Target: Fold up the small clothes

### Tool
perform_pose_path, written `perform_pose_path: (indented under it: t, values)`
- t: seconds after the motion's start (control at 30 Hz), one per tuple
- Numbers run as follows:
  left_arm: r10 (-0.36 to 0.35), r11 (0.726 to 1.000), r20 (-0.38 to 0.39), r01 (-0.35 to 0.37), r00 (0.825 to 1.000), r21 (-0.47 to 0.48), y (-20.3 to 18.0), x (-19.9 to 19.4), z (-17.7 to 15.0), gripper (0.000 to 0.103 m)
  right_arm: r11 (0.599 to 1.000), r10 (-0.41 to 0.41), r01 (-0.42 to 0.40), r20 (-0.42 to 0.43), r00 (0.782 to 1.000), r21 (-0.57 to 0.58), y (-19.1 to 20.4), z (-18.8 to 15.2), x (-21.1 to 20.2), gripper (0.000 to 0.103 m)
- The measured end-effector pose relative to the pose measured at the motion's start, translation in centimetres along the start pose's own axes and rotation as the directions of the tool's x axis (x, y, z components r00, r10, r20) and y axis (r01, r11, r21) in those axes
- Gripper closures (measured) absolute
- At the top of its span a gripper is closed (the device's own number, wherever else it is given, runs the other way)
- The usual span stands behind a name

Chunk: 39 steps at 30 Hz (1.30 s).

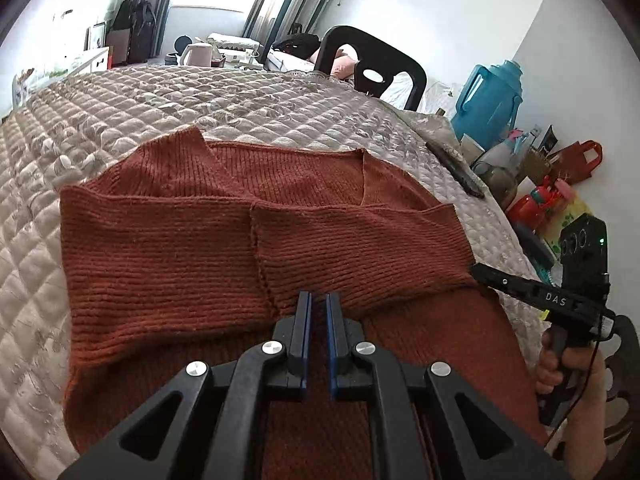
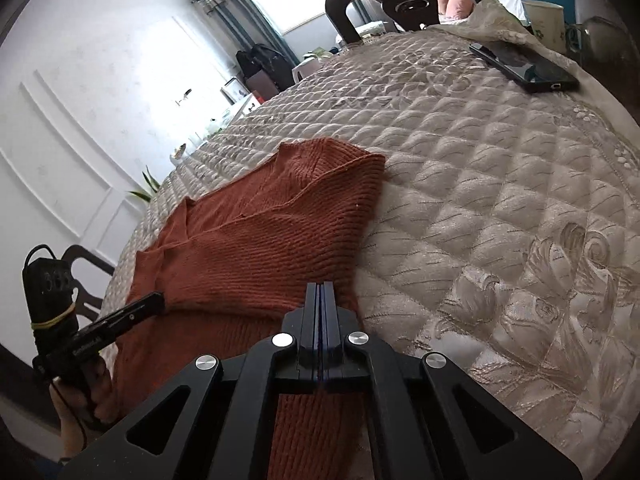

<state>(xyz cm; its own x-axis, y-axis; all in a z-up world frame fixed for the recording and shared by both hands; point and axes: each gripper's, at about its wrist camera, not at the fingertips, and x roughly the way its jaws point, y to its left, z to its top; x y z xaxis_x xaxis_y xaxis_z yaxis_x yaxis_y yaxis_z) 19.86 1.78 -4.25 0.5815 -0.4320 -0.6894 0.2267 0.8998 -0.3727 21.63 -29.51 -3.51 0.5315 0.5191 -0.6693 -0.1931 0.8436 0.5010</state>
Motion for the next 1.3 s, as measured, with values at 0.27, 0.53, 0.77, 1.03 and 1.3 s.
perform_pose_path:
  t: [0.27, 0.53, 0.77, 1.03, 1.3]
  values:
    - [0.055, 0.998, 0.013, -0.055, 0.998, -0.007, 0.4, -2.6, -1.2, 0.073, 0.997, -0.062, 0.062, 0.004, 0.998, -0.055, 1.2, 0.0, -0.9, 0.103]
    - [0.152, 0.988, 0.127, -0.151, 0.980, -0.018, 2.5, -7.1, -1.6, 0.065, 0.988, -0.117, 0.122, 0.054, 0.992, -0.098, 2.0, -1.6, -4.0, 0.101]
    - [0.186, 0.981, 0.108, -0.178, 0.977, -0.080, 5.4, -6.0, -0.9, 0.065, 0.989, -0.083, 0.092, 0.077, 0.994, -0.113, 2.8, -0.1, -2.9, 0.101]
    - [0.216, 0.974, 0.070, -0.211, 0.974, -0.077, 6.2, -5.3, -1.9, 0.075, 0.990, -0.123, 0.124, 0.021, 0.992, -0.068, 0.7, -0.2, -0.9, 0.100]
    - [0.247, 0.967, 0.075, -0.241, 0.966, -0.085, 6.1, -5.7, -2.1, 0.075, 0.983, -0.157, 0.158, 0.020, 0.987, -0.089, 0.9, -0.2, -1.0, 0.089]
